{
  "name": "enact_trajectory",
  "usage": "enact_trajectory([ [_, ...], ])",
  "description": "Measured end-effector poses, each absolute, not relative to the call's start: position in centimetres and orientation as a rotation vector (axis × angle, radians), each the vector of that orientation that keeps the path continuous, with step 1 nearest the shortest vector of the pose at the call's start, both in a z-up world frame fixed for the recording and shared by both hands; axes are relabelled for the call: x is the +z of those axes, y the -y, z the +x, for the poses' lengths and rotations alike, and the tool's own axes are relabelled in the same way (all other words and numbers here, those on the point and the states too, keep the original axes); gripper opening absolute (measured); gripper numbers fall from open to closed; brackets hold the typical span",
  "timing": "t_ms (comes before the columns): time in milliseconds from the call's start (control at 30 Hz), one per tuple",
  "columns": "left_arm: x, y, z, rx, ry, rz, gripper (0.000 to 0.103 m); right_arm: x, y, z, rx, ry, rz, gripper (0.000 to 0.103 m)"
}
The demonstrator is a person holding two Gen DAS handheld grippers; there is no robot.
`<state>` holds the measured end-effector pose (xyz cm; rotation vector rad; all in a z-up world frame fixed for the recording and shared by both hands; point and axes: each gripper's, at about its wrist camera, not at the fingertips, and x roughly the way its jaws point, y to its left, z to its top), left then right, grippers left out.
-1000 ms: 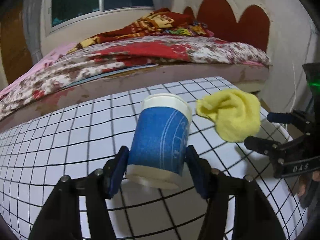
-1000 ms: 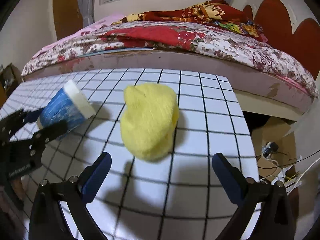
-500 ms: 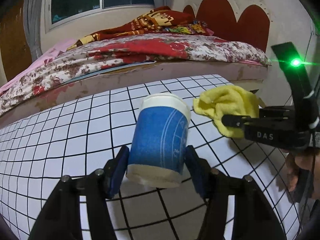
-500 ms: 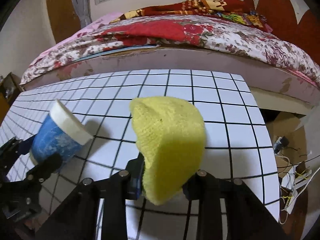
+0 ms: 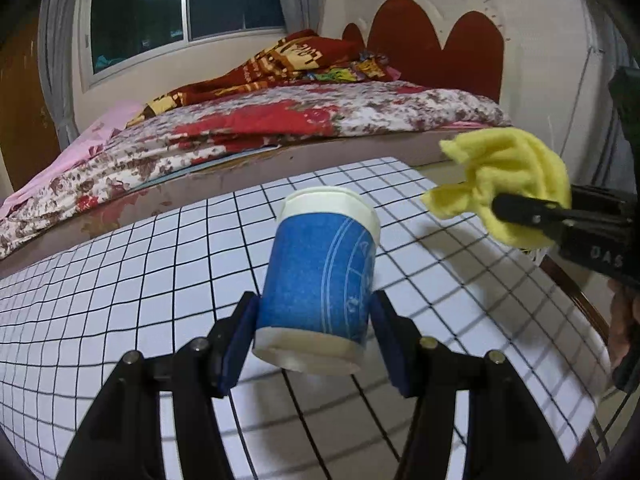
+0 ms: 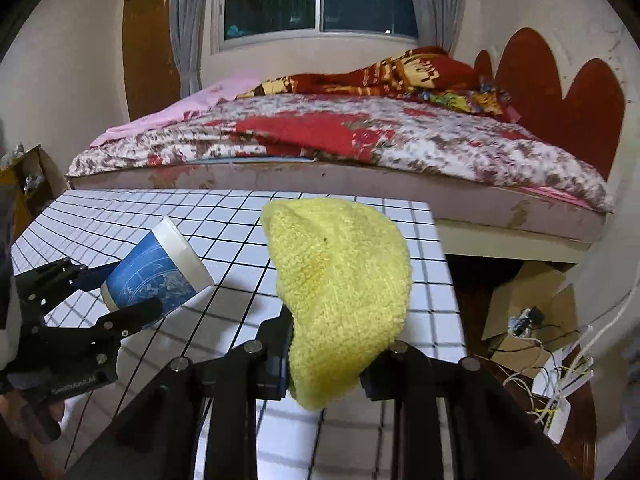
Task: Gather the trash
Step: 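Carry the blue cup and yellow cloth with both grippers over the black bin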
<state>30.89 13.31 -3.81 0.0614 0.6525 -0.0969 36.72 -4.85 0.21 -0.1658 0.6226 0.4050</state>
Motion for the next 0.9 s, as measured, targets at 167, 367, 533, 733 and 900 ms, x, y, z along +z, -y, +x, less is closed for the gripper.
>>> enact_trajectory([
  [167, -2.3, -12.0, 28.5, -0.115, -0.636, 0.065, 0.058, 2.0, 8.1, 32.3, 0.372, -0.599, -0.140, 0.027],
  [367, 0.2, -9.8, 25.1, -0.141, -0.610, 0.071, 0.058, 3.9, 11.3, 27.6, 0.345, -0.570, -0.102, 0.027],
  [533, 1.9, -7.4, 21.4, -0.156, -0.579, 0.090, 0.058, 5.6, 14.1, 22.9, 0.327, -0.526, -0.069, 0.028],
  [733, 2.6, -4.1, 18.8, -0.189, -0.533, 0.103, 0.058, 6.3, 17.3, 18.5, 0.288, -0.494, -0.054, 0.028],
  [900, 2.5, -1.9, 17.2, -0.228, -0.509, 0.098, 0.058, 5.8, 19.2, 16.3, 0.243, -0.492, -0.056, 0.028],
])
